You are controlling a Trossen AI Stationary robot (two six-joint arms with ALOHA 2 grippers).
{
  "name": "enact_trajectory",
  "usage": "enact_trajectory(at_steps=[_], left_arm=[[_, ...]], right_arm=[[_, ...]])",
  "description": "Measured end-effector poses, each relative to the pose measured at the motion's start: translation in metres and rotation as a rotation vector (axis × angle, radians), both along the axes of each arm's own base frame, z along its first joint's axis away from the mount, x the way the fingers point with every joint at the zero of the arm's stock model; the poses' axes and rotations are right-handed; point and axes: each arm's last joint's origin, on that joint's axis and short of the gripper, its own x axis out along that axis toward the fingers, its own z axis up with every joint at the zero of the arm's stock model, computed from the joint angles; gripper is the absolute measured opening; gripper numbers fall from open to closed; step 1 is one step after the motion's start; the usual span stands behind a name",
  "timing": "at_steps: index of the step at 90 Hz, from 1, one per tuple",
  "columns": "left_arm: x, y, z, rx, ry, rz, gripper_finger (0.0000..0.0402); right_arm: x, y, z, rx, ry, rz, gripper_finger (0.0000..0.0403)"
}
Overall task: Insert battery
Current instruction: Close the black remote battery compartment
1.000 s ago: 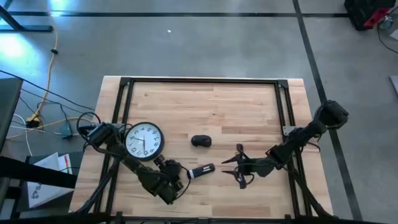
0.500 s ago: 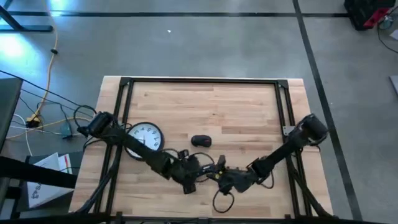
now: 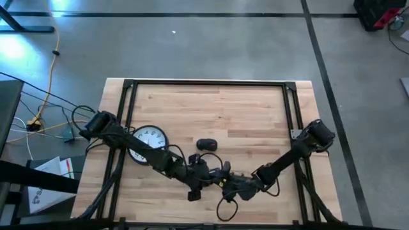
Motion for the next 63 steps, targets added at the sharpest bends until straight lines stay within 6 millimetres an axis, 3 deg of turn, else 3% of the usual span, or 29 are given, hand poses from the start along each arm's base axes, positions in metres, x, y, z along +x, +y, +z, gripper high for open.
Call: enact_trajectory(at_steps=[28, 55, 63], left_arm=[[0.0046, 0.0059, 0.0018, 0.022, -0.032, 0.013, 0.0168], [0.0045, 0.0045, 0.0022, 0.032, -0.037, -0.013, 0.0168], [0.0047, 0.0044, 0.003, 0.038, -0.041, -0.021, 0.0168]], right_arm=[[0.0013, 0.0018, 0.0037, 0.007, -0.029, 0.027, 0.012], [0.0021, 0.0027, 0.0059, 0.073, -0.057, 0.026, 0.0015], [0.002, 0.0028, 0.0057, 0.106, -0.06, 0.02, 0.0007]])
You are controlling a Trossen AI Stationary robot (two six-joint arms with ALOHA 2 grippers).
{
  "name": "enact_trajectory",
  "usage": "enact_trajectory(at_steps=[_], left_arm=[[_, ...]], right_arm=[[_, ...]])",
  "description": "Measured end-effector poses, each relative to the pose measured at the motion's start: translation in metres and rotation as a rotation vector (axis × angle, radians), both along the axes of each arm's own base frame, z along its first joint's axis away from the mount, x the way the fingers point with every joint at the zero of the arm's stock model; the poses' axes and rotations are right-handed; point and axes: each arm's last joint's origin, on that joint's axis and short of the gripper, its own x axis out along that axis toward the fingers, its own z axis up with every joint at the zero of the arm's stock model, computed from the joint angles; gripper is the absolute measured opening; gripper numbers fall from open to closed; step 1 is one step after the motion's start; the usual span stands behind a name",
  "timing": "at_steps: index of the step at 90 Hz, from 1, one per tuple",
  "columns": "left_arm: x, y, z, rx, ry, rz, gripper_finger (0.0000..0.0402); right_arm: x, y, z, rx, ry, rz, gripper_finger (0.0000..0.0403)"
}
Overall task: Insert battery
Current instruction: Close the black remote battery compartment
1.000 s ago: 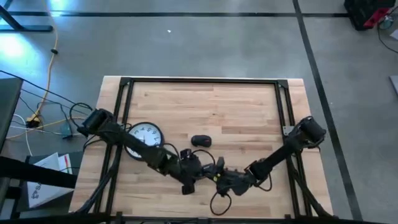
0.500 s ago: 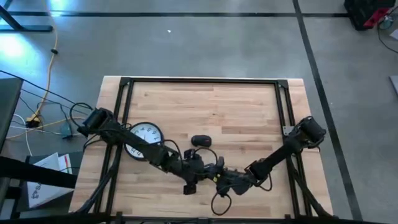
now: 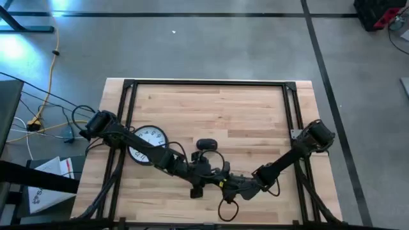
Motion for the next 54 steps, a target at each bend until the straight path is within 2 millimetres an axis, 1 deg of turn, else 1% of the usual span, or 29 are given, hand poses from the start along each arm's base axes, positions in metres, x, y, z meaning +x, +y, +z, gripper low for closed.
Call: enact_trajectory(at_steps=[24, 32, 42, 54], left_arm=[[0.0, 0.001, 0.0, 0.041, -0.003, -0.006, 0.0167], [-0.003, 0.001, 0.003, 0.068, -0.006, -0.01, 0.0167], [-0.014, 0.003, 0.016, 0.115, -0.008, 0.007, 0.0167], [-0.034, 0.003, 0.034, 0.233, -0.025, 0.077, 0.0167]], right_arm=[[0.0, 0.001, 0.0, 0.143, -0.013, -0.016, 0.0001], [0.0, 0.0, 0.0, 0.196, -0.016, -0.03, 0.0], [-0.002, -0.001, 0.001, 0.274, 0.005, -0.045, 0.0], [-0.007, -0.004, 0.009, 0.393, 0.07, -0.041, 0.0]])
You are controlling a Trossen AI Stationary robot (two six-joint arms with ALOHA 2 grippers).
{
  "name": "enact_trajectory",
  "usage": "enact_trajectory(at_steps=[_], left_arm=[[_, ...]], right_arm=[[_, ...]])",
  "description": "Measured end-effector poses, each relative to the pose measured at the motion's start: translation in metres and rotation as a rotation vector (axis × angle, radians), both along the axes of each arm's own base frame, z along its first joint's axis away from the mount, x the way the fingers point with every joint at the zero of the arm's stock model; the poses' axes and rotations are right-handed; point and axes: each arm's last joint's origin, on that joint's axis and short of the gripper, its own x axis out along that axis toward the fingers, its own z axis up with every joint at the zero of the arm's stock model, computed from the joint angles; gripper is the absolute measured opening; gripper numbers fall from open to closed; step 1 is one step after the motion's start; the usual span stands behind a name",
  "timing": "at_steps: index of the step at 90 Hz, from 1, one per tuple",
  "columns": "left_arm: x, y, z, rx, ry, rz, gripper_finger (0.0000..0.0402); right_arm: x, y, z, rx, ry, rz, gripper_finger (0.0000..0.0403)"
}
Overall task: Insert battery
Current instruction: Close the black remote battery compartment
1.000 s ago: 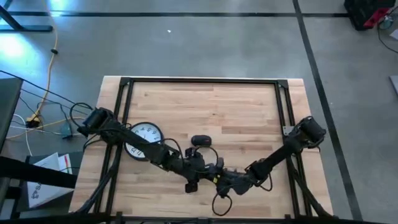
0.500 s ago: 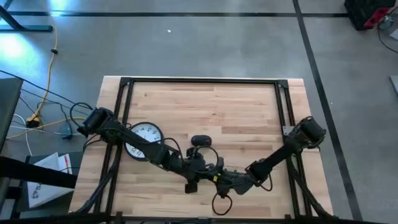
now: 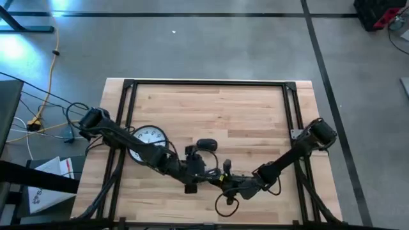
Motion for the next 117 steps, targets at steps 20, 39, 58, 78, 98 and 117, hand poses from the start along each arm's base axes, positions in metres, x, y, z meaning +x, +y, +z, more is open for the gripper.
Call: enact_trajectory(at_steps=[20, 39, 58, 78, 98, 117], left_arm=[[-0.025, -0.016, -0.001, 0.174, -0.007, 0.115, 0.0168], [-0.038, -0.032, -0.017, 0.232, 0.015, 0.169, 0.0168], [-0.038, -0.046, -0.037, 0.2, 0.06, 0.166, 0.0168], [-0.028, -0.057, -0.077, 0.197, 0.132, 0.183, 0.0168], [-0.009, -0.058, -0.096, 0.2, 0.108, 0.171, 0.0168], [-0.002, -0.05, -0.098, 0.207, 0.096, 0.196, 0.0168]], right_arm=[[-0.007, -0.034, 0.013, 0.385, 0.103, -0.049, 0.0], [-0.037, -0.074, 0.042, 0.931, 0.038, 0.096, 0.0], [-0.078, -0.114, 0.017, 1.206, 0.118, 0.07, 0.0], [-0.096, -0.134, -0.016, 1.398, 0.175, 0.139, 0.0], [-0.076, -0.142, -0.041, 1.475, 0.284, 0.046, 0.0], [-0.051, -0.146, -0.069, 1.503, 0.383, -0.039, 0.0]])
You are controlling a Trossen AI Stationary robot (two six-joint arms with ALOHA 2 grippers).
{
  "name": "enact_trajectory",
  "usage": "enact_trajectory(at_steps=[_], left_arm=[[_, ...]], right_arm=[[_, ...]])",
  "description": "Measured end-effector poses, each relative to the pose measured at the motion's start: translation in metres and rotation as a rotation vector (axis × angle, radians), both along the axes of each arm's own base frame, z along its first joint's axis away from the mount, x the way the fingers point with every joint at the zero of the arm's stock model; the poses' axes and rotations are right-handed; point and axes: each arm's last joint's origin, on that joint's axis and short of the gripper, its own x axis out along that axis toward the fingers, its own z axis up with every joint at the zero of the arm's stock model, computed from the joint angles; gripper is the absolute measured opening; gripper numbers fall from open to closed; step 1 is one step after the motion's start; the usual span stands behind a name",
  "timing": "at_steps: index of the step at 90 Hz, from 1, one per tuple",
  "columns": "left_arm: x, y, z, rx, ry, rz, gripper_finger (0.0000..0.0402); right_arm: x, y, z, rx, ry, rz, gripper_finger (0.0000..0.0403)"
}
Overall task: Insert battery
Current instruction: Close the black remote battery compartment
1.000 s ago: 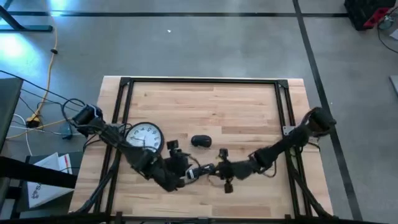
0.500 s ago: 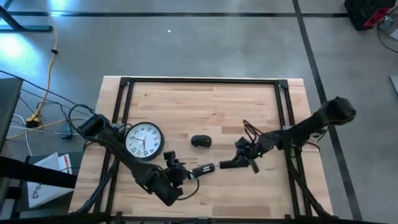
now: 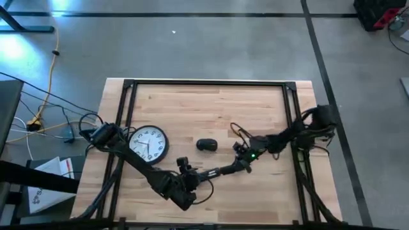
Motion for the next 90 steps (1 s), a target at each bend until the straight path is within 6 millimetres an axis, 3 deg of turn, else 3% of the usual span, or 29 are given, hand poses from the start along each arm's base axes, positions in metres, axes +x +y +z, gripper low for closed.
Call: enact_trajectory(at_steps=[20, 44, 90], left_arm=[[0.016, 0.0, 0.0, 0.027, -0.079, -0.052, 0.0172], [0.051, 0.009, -0.026, 0.057, -0.126, -0.127, 0.0204], [0.065, 0.028, -0.027, -0.017, -0.166, -0.069, 0.0245]], right_arm=[[0.019, -0.004, -0.006, 0.096, -0.021, -0.007, 0.0], [0.025, -0.005, -0.006, 0.129, -0.005, -0.031, 0.0], [0.027, -0.005, -0.006, 0.134, 0.007, -0.093, 0.0]])
